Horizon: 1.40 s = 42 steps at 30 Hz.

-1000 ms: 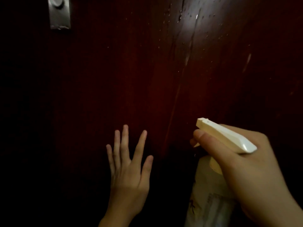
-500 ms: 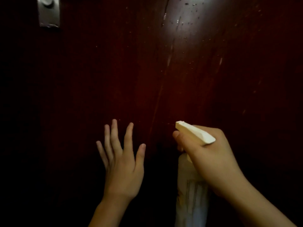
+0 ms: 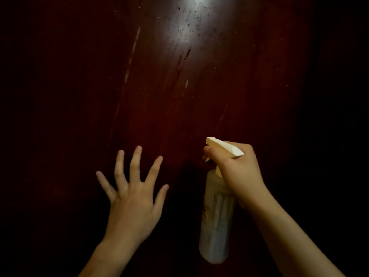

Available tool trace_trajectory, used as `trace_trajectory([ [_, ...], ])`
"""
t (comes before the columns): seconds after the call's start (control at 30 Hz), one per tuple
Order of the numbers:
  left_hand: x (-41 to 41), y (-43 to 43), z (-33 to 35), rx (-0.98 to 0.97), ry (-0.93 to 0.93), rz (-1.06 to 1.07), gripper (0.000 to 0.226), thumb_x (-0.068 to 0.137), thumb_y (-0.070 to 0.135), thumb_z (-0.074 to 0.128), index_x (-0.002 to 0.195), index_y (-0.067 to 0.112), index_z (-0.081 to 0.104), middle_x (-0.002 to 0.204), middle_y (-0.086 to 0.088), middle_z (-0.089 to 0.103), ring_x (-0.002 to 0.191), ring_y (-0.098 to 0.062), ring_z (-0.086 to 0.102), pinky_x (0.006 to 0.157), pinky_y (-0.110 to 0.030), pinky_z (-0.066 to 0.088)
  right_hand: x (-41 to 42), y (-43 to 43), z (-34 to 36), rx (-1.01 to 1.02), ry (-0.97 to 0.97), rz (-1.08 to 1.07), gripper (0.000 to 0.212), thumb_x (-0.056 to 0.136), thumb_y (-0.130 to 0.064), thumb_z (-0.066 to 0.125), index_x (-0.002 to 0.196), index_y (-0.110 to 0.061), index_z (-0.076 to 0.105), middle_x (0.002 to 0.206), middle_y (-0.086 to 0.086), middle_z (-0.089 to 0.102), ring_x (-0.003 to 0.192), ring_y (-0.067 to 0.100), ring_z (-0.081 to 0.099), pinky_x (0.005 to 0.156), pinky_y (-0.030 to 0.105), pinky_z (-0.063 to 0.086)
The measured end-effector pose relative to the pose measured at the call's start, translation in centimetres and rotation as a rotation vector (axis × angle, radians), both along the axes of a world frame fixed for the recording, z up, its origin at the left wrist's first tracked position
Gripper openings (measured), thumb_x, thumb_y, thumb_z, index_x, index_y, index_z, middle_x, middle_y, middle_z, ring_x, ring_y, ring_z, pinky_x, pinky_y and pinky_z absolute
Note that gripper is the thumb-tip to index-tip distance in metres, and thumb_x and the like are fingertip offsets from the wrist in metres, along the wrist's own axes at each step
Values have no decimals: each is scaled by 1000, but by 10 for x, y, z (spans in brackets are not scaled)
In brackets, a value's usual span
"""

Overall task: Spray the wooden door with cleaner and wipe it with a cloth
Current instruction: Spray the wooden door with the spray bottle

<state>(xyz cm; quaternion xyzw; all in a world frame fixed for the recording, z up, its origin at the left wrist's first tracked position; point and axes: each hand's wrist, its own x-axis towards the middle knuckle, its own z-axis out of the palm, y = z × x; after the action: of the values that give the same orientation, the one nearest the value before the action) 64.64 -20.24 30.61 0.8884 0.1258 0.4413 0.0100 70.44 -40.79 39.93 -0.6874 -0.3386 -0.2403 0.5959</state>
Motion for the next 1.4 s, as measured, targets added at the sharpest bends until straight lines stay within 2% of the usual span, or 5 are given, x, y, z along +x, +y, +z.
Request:
trace_trajectory([
  [0.57, 15, -18, -2, -15, -79, 37, 72, 94, 58, 47, 158, 29, 34, 169, -18, 11, 159, -42, -1, 111, -85, 11, 37, -34, -6, -15, 53, -121, 31, 92, -31, 71, 71, -8, 72, 73, 15, 71, 74, 35, 68, 62, 50, 51],
  [0.7, 16, -18, -4, 2, -67, 56, 74, 93, 60, 42, 160, 31, 31, 169, -16, 11, 159, -42, -2, 111, -85, 13, 55, -60, -4, -1, 119, -258, 27, 87, -37, 73, 68, -18, 76, 72, 1, 75, 73, 17, 71, 73, 45, 57],
  [0.9, 16, -15, -17, 60, -56, 70, 82, 87, 63, 52, 160, 30, 34, 169, -17, 16, 159, -42, 5, 110, -86, 15, 79, -99, -6, -37, 155, -255, 24, 89, -36, 73, 85, -13, 77, 84, 5, 76, 82, 21, 73, 71, 37, 56],
  [1.1, 18, -27, -42, 124, -4, 64, 90, 83, 59, 70, 160, 26, 37, 168, -20, 16, 159, -44, 6, 111, -86, 9, 73, -119, -22, -375, 290, 40, 22, 93, -13, 68, 81, 4, 75, 83, 18, 76, 79, 25, 74, 76, 32, 56],
  [1.4, 24, -45, -100, 173, 80, 7, 84, 88, 55, 67, 160, 24, 35, 170, -18, 12, 159, -42, 5, 114, -84, 3, 77, -112, -123, -879, 392, 64, 24, 92, -28, 71, 75, -11, 76, 80, 3, 76, 74, 12, 71, 69, 23, 52],
])
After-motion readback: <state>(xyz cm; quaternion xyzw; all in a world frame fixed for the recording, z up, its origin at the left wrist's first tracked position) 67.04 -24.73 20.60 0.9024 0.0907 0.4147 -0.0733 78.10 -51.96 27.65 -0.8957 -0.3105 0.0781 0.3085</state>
